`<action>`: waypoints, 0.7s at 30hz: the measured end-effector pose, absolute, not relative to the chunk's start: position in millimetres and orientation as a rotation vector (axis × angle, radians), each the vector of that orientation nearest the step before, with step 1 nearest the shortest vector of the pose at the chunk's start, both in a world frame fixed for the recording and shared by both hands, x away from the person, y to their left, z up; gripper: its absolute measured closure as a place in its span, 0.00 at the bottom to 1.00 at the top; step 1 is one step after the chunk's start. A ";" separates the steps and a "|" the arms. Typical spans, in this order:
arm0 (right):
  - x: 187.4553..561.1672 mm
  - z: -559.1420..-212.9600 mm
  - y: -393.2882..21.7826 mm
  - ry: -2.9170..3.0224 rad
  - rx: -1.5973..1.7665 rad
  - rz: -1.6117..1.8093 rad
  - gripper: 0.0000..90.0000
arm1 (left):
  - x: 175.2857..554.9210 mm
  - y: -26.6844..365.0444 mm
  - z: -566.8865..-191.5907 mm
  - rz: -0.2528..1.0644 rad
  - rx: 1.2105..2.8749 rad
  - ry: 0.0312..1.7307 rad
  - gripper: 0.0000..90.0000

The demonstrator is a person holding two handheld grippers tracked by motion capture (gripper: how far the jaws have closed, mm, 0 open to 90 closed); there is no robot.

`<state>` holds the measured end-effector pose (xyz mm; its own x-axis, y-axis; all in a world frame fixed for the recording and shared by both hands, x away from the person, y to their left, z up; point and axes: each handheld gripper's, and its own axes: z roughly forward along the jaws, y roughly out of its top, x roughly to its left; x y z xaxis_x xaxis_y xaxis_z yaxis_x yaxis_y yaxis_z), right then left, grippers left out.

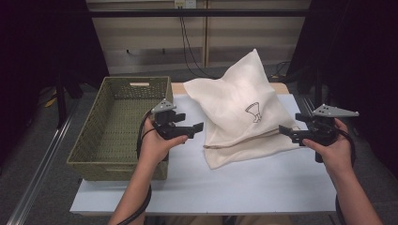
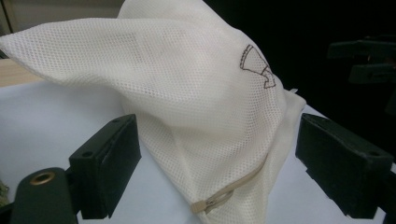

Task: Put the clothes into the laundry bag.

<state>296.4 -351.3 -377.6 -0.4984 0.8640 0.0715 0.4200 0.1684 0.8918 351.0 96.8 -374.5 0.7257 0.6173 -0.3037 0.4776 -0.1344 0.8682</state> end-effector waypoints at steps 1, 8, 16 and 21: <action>295.5 -376.5 -351.6 1.986 1.213 1.295 0.13 | 351.0 96.8 -374.5 0.151 1.778 0.864 0.15; 290.7 -372.9 -353.0 2.000 1.198 1.295 0.12 | 345.6 96.9 -369.2 0.144 1.786 0.857 0.15; 286.6 -372.4 -357.8 2.002 1.194 1.288 0.12 | 341.0 105.9 -362.2 0.143 1.798 0.862 0.14; 285.8 -370.2 -362.3 1.988 1.201 1.308 0.12 | 339.6 116.2 -359.5 0.165 1.797 0.877 0.14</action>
<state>285.8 -362.3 -370.2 -0.5057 0.8594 0.0757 0.4096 0.1619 0.8978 339.6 116.2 -359.5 0.7185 0.6314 -0.2916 0.4820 -0.1499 0.8632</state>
